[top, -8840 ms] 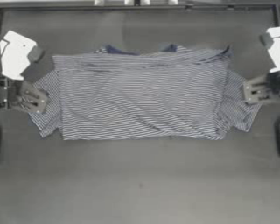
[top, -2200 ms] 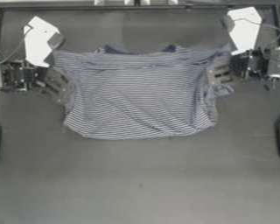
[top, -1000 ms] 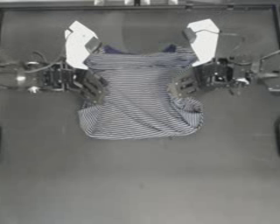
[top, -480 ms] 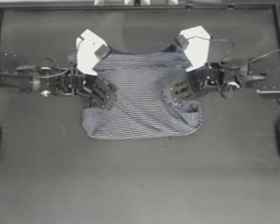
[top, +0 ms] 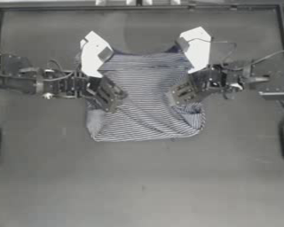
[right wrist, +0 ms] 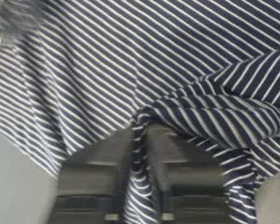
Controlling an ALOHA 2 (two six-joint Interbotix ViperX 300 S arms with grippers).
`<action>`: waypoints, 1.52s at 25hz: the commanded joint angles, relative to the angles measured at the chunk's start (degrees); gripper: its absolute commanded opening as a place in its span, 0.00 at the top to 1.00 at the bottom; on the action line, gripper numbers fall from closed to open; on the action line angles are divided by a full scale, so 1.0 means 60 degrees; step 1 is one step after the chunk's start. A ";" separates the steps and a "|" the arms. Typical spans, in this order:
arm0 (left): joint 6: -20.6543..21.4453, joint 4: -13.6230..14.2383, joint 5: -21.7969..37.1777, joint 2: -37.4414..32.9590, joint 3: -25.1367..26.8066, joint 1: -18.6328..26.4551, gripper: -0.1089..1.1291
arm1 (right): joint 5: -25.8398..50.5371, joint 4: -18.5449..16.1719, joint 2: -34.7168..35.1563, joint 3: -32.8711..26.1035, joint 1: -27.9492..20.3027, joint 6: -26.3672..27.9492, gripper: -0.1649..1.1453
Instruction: Fold shirt
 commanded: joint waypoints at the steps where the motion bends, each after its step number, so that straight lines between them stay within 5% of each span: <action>1: 0.0029 0.0220 -0.0322 -0.0278 -0.0220 0.0000 0.14 | -0.0044 0.0015 -0.0161 -0.0190 0.0000 -0.0234 0.07; 8: 0.0029 0.0586 -0.0146 -0.0718 -0.0249 0.0176 0.08 | 0.0205 -0.0293 -0.0264 -0.0527 -0.0059 -0.0293 0.12; 20: 0.0205 0.1685 0.1875 -0.1992 -0.1040 0.0278 0.08 | 0.2051 -0.1143 -0.1040 -0.1641 -0.0132 -0.0293 0.12; 27: 0.1567 0.1318 0.3911 -0.2051 -0.1816 -0.0015 0.08 | 0.3281 -0.1611 -0.1699 -0.1641 -0.0308 -0.0220 0.12; 33: 0.2783 0.0483 0.5537 -0.1831 -0.2505 -0.0059 0.08 | 0.4438 -0.2109 -0.1890 -0.1538 -0.0483 -0.0059 0.12; 38: 0.2886 0.0176 0.5947 -0.1875 -0.2446 -0.0176 0.08 | 0.4717 -0.2314 -0.1890 -0.1187 -0.0820 0.0015 0.12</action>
